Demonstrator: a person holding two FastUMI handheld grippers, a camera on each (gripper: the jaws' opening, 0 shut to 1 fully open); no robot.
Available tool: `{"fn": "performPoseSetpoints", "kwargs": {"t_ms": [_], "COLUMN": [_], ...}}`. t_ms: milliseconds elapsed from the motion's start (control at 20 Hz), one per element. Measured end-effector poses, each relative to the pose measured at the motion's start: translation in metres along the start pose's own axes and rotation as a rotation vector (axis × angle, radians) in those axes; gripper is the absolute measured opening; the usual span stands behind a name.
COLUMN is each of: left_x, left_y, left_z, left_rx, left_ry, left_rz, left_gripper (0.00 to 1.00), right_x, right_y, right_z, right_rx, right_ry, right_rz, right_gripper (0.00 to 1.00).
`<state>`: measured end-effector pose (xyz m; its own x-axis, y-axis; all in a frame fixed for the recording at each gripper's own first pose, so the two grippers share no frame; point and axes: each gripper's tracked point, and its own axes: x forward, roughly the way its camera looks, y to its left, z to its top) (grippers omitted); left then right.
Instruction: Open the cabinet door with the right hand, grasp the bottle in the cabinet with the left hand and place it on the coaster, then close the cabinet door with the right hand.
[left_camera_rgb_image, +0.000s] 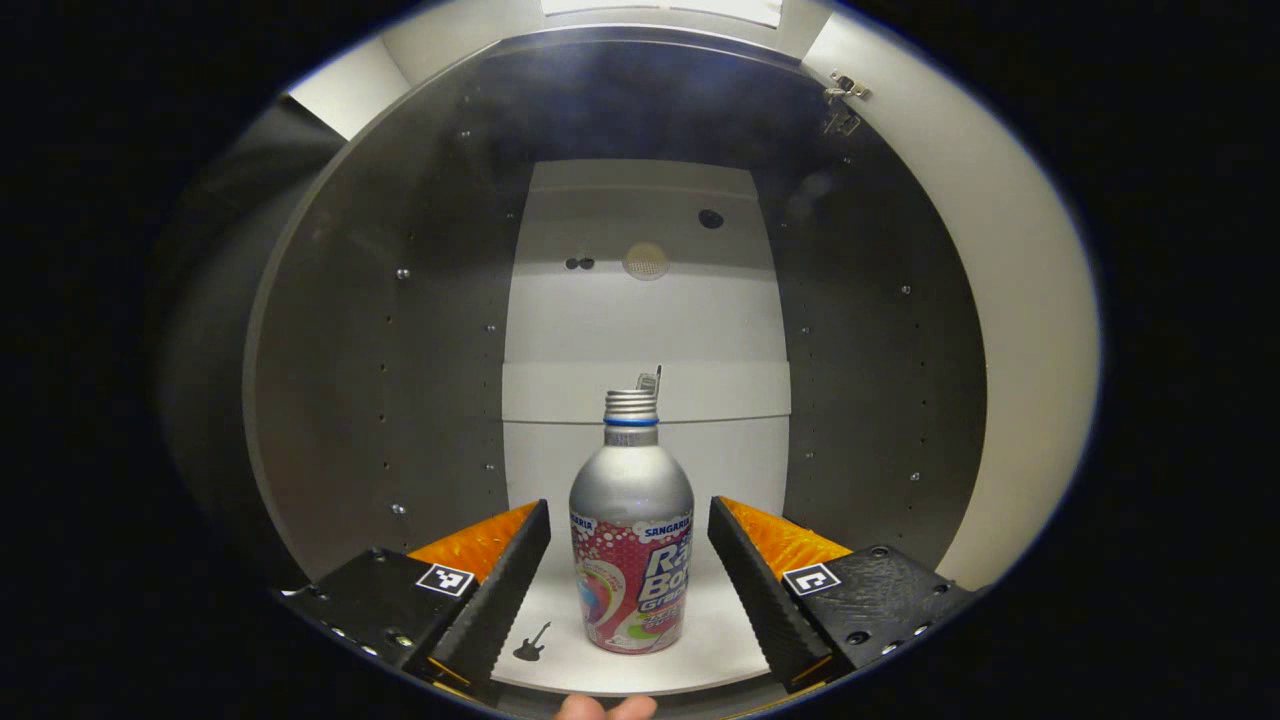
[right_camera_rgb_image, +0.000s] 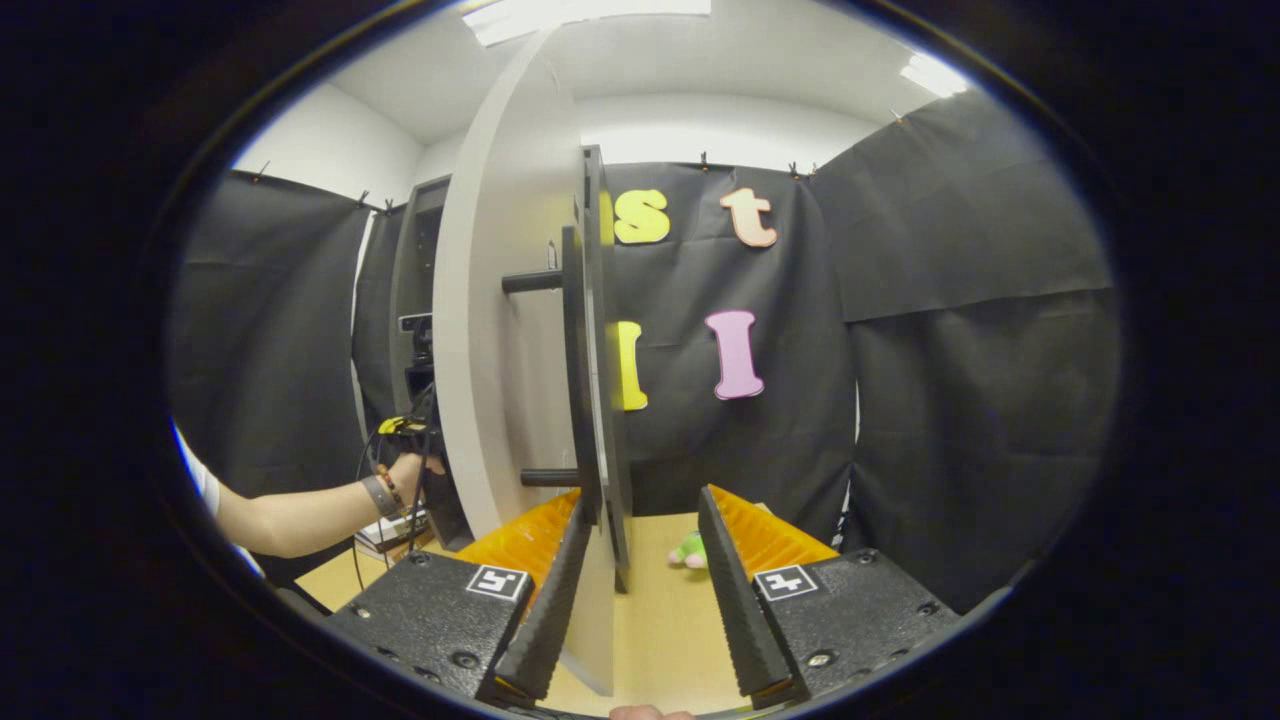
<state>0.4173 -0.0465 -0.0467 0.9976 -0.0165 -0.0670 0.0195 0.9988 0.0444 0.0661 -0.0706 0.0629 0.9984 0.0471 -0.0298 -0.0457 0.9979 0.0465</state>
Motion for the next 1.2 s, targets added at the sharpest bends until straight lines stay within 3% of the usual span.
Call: {"fn": "performPoseSetpoints", "kwargs": {"t_ms": [350,450,600,700,750,800,950,1200], "left_x": [0.002,0.001,-0.011,-0.026,-0.036,-0.050,-0.093,-0.165], "left_y": [-0.003,-0.005,-0.003,0.000,0.001,-0.002,-0.002,0.010], "left_z": [0.003,0.001,0.012,0.024,0.029,0.030,0.039,0.029], "left_rx": [-0.033,-0.040,-0.044,-0.051,-0.056,-0.061,-0.055,-0.018], "left_ry": [-0.010,-0.004,-0.037,-0.069,-0.074,-0.070,-0.094,-0.113], "left_rz": [-0.028,-0.046,-0.044,-0.045,-0.051,-0.071,-0.117,-0.126], "left_gripper": [0.91,0.78,0.76,0.74,0.84,0.74,0.74,0.74], "right_x": [0.001,0.001,0.001,0.001,0.001,0.001,0.000,0.000], "right_y": [0.000,-0.001,0.000,0.000,0.000,0.000,-0.001,0.000], "right_z": [0.001,0.001,0.001,0.000,0.001,0.001,0.001,0.001], "right_rx": [-0.003,-0.005,-0.003,-0.001,0.000,0.004,0.007,-0.005], "right_ry": [0.001,0.000,0.000,0.000,-0.002,-0.004,-0.006,-0.008], "right_rz": [0.003,0.002,0.003,0.004,0.006,0.008,0.001,-0.004], "right_gripper": [0.69,0.69,0.68,0.68,0.68,0.69,0.69,0.69]}}
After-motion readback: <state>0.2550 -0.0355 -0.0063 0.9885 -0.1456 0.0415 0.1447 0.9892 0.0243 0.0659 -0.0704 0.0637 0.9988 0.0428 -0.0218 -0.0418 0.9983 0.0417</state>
